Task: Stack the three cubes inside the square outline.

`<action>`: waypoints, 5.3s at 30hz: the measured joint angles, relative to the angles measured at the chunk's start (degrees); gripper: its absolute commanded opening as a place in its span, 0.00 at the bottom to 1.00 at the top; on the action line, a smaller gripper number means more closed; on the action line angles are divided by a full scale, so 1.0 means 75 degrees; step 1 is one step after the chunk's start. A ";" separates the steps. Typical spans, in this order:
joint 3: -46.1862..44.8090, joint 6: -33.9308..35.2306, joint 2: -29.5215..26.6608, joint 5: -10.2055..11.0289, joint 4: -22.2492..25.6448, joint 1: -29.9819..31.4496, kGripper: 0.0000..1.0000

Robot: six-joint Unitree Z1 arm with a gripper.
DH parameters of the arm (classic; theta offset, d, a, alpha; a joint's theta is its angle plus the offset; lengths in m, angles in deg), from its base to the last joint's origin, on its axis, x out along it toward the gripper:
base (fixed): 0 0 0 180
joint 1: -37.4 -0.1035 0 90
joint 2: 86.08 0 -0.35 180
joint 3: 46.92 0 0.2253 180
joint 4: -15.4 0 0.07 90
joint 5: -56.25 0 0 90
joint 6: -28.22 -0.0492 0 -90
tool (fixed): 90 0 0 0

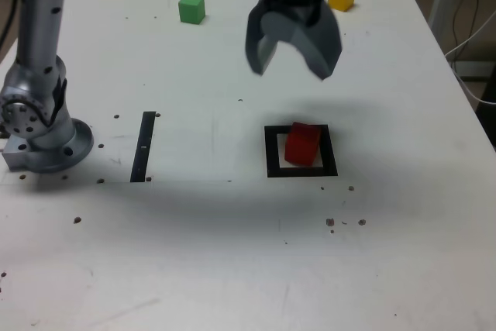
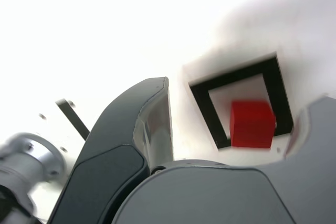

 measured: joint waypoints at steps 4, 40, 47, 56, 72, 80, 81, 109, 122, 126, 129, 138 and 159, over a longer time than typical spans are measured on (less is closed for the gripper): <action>0.0945 -0.0951 0.0201 0.0022 0.0168 -0.0703 1.00; 0.7600 -0.6113 0.3666 0.0537 0.1204 -0.4045 0.97; 0.8070 -0.6132 0.4447 0.0700 0.1128 -0.4046 0.96; 0.8345 -0.6132 0.4961 0.0799 0.0815 -0.4046 0.95; 0.8159 -0.6132 0.5271 0.1062 0.0142 -0.4046 0.82; 0.8159 -0.6065 0.5366 0.1044 -0.0063 -0.4046 0.51; 0.8159 -0.6061 0.5366 0.1032 -0.0106 -0.4046 0.47; 0.8138 -0.5535 0.5332 0.0306 -0.0215 -0.4158 0.13; 0.7547 -0.5058 0.4025 0.0066 0.1073 -0.4068 0.12; 0.7018 -0.4777 0.3570 0.0056 0.1134 -0.3783 0.12; 0.6570 -0.4481 0.3107 0.0039 0.1129 -0.3464 0.12; 0.4178 -0.2814 0.1476 0.0205 0.0355 -0.1950 0.12; -0.0544 0.2009 -0.1533 -0.0096 0.0060 0.1619 0.12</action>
